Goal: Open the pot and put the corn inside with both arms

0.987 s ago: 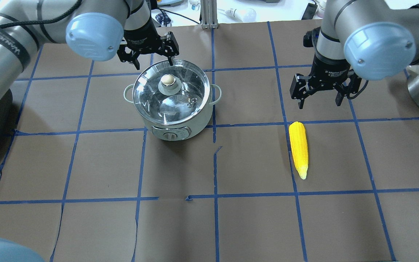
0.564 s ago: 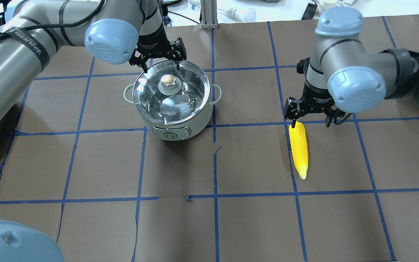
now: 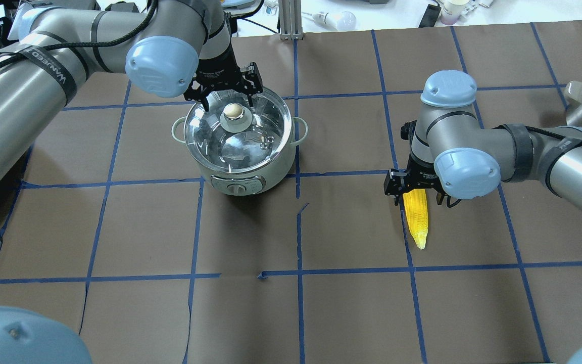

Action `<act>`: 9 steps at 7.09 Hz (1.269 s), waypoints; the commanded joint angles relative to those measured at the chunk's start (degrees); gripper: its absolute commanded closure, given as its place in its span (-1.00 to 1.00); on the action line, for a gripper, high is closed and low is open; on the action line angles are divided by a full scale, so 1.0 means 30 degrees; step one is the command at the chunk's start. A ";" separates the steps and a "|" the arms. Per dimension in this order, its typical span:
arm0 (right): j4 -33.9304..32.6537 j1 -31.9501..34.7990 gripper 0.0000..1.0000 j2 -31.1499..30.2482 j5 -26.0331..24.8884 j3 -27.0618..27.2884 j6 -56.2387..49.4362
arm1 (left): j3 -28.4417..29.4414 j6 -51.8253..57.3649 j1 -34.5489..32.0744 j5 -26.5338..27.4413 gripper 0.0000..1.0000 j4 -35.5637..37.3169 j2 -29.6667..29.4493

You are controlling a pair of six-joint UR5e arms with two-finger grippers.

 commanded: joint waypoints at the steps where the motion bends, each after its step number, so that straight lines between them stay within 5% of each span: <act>1: -0.1352 0.0000 -1.00 0.1046 0.0054 0.0022 -0.0055 | -0.0032 -0.0231 -0.0122 -0.0097 -0.94 0.0015 -0.0182; 2: -0.1507 0.0000 -0.85 0.1108 0.0024 -0.0006 -0.0055 | -0.0003 -0.0261 -0.0326 0.0019 -0.69 0.0044 -0.0270; 4: -0.1626 -0.0058 0.41 0.1138 -0.0006 -0.0093 0.0033 | -0.0003 -0.0319 -0.0328 0.0049 -0.10 0.0015 -0.0358; 5: -0.1596 -0.0058 0.99 0.1109 0.0053 -0.0094 0.0033 | 0.0026 -0.0349 -0.0328 0.0049 0.61 0.0015 -0.0358; 6: -0.1567 -0.0058 1.00 0.0964 0.0053 -0.0065 0.0033 | 0.0114 -0.0349 -0.0328 0.0049 0.93 0.0015 -0.0329; 9: 0.0293 0.0029 1.00 0.0494 0.1567 -0.2540 0.2104 | 0.1719 0.0291 0.0165 0.0108 1.00 -0.0364 0.0110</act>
